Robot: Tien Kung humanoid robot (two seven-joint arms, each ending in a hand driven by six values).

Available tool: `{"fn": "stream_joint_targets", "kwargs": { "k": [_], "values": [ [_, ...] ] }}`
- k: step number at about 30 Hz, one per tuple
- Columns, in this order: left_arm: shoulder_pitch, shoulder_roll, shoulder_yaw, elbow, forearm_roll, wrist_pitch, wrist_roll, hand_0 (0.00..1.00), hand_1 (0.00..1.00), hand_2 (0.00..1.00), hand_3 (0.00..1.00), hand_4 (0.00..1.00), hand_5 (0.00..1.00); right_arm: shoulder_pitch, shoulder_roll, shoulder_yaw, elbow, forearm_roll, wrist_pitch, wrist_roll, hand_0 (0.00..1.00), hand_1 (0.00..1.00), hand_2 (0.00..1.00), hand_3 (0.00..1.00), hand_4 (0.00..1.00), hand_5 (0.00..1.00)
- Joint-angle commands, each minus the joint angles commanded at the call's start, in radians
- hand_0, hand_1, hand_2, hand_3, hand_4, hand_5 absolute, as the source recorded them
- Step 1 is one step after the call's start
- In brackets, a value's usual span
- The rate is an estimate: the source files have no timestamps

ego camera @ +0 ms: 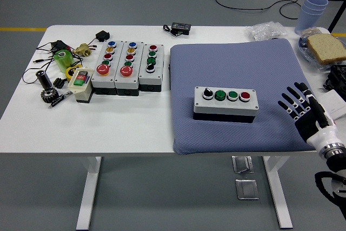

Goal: Pick up the button,place it on the desk,press the button,press the button

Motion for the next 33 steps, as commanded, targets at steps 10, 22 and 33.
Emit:
{"fn": "stream_joint_targets", "kwargs": {
  "k": [10,22,33],
  "values": [
    [-0.002,0.0,0.0,0.0,0.001,0.0,0.0,0.643,0.622,0.608,0.565,0.31,0.859,0.002,0.001,-0.006,0.006,0.036,-0.006,0.0,0.683,0.644,0.691,0.657,0.746,0.379],
    [-0.002,0.0,0.0,0.0,0.004,-0.001,0.0,0.642,0.622,0.607,0.564,0.311,0.862,0.003,0.003,-0.018,0.009,0.067,-0.011,0.004,0.677,0.632,0.686,0.652,0.743,0.368],
    [-0.003,0.0,0.003,0.0,0.002,-0.001,-0.001,0.643,0.622,0.606,0.564,0.312,0.863,0.001,0.005,-0.028,0.01,0.078,-0.021,0.006,0.672,0.626,0.681,0.648,0.741,0.355]
  ]
}}
